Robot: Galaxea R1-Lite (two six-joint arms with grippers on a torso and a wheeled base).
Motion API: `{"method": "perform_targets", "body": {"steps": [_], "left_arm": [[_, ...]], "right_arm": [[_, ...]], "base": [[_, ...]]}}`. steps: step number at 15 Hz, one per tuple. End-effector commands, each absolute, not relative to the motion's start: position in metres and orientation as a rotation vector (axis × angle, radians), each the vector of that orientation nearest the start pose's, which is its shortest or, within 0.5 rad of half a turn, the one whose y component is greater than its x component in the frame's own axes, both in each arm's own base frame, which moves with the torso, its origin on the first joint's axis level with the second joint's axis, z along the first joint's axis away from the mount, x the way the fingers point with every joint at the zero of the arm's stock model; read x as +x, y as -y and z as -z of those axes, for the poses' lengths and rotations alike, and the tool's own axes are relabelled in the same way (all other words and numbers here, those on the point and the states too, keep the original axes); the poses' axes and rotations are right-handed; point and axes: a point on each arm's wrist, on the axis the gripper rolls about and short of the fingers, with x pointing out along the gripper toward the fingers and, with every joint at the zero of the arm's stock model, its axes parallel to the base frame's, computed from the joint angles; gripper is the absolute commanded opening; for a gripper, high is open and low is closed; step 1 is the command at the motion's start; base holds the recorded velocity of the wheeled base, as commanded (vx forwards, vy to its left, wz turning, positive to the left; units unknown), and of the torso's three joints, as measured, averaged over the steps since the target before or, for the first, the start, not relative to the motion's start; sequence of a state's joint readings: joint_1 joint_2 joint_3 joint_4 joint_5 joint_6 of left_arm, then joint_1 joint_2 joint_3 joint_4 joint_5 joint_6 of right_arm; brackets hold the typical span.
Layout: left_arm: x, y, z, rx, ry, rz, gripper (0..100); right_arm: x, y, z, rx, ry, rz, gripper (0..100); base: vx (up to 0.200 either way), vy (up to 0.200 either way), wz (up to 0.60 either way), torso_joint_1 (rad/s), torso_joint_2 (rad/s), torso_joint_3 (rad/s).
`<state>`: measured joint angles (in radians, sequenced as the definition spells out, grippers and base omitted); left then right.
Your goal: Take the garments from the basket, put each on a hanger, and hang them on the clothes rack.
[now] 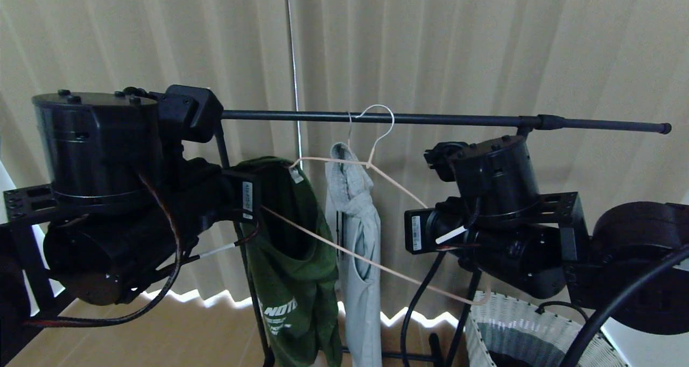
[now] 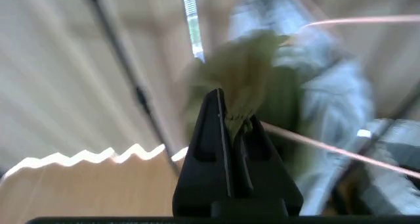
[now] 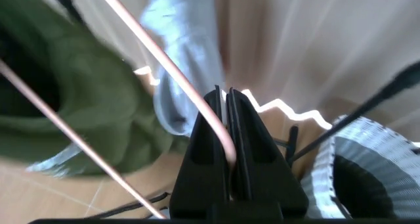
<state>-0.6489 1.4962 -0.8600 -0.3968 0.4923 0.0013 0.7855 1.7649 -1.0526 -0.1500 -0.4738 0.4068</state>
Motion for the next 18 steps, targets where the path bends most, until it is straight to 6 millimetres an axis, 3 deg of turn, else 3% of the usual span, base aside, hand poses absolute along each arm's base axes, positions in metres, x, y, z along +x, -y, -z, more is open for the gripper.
{"method": "perform_targets", "body": {"steps": [1, 4, 10, 14, 18], "left_arm": [[0.216, 0.153, -0.232, 0.132, -0.204, 0.163, 0], [0.224, 0.156, -0.234, 0.136, -0.196, 0.160, 0], [0.236, 0.120, -0.242, 0.219, -0.178, 0.031, 0], [0.236, 0.122, -0.237, 0.246, -0.193, 0.041, 0], [0.230, 0.138, -0.233, 0.259, -0.200, 0.104, 0]], "right_arm": [[0.234, -0.228, -0.181, 0.054, -0.513, -0.222, 0], [0.223, -0.238, -0.178, 0.036, -0.525, -0.265, 0], [0.209, -0.222, -0.180, 0.046, -0.533, -0.267, 0], [0.203, -0.216, -0.191, 0.068, -0.506, -0.277, 0], [0.196, -0.228, -0.186, 0.053, -0.525, -0.332, 0]], "base": [[0.000, 0.000, 0.00, 0.000, 0.00, 0.000], [0.000, 0.000, 0.00, 0.000, 0.00, 0.000], [0.000, 0.000, 0.00, 0.000, 0.00, 0.000], [0.000, 0.000, 0.00, 0.000, 0.00, 0.000], [0.000, 0.000, 0.00, 0.000, 0.00, 0.000]]}}
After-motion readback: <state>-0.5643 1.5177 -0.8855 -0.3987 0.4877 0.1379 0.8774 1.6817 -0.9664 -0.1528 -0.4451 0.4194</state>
